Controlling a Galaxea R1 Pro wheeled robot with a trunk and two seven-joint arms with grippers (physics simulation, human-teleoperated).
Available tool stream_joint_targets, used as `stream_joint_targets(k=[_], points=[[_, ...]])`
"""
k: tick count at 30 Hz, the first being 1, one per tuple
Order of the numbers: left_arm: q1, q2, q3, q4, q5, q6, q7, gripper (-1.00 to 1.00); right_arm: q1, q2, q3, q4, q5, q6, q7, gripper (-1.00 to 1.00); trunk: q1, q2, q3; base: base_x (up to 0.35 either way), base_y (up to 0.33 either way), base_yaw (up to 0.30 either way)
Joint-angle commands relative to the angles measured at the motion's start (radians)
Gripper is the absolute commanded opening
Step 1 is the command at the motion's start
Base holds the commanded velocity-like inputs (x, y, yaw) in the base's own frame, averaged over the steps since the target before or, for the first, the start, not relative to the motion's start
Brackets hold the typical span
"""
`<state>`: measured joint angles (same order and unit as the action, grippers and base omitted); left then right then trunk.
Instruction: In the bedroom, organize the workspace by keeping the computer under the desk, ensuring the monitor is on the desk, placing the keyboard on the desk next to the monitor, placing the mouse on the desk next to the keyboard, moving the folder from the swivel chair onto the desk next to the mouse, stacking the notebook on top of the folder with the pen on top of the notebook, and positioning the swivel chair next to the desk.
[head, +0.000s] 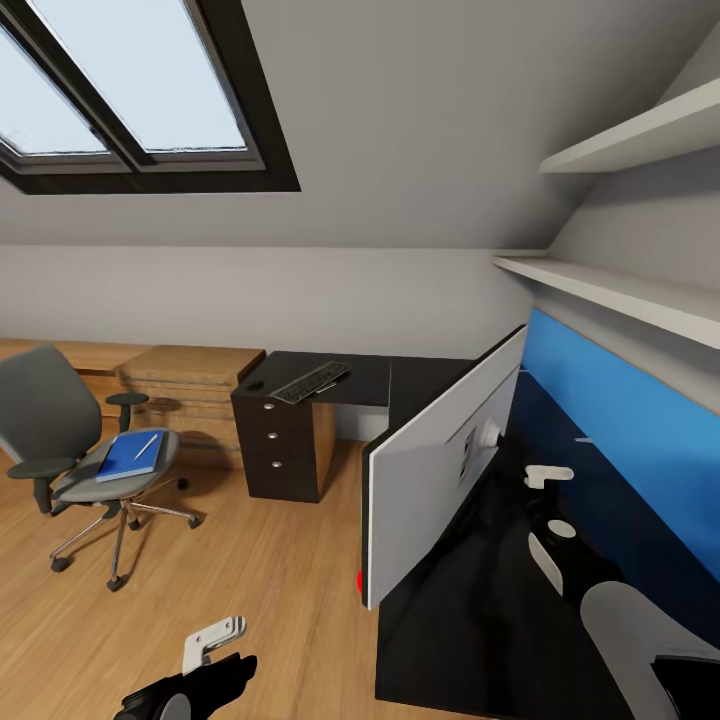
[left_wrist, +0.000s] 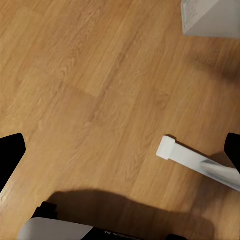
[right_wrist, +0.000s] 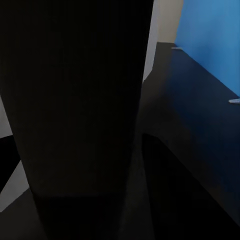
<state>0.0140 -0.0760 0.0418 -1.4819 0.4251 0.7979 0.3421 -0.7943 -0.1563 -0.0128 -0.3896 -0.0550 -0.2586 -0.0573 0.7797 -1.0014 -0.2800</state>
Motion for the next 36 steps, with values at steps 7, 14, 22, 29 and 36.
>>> stream_joint_targets(k=[7,14,22,29,36], points=[[0.000,-0.001,0.001,-0.001,0.011,0.003,0.008,1.00,-0.001,0.000,-0.001,0.001,-0.008,-0.006,-0.001,-1.00,0.000,-0.001,-0.001,0.000,0.000,0.000],[0.000,-0.001,0.001,-0.001,0.011,0.003,0.008,1.00,-0.002,0.000,-0.001,0.000,-0.009,-0.005,-0.001,-1.00,0.000,-0.001,-0.001,0.000,0.000,0.000],[0.000,0.024,0.002,-0.002,0.012,0.001,0.008,1.00,-0.001,0.000,-0.001,0.001,-0.008,-0.007,0.000,-1.00,0.000,-0.001,-0.001,0.000,-0.132,0.000],[0.000,0.025,0.003,-0.003,0.012,0.001,0.008,1.00,-0.001,0.001,0.000,0.003,-0.006,-0.007,0.001,-1.00,0.000,-0.001,-0.001,0.000,-0.065,0.000],[0.000,0.025,0.009,-0.003,0.012,0.001,0.009,1.00,-0.001,0.000,0.000,0.003,-0.006,-0.007,0.001,-1.00,0.000,-0.001,0.000,0.000,-0.004,-0.023]])
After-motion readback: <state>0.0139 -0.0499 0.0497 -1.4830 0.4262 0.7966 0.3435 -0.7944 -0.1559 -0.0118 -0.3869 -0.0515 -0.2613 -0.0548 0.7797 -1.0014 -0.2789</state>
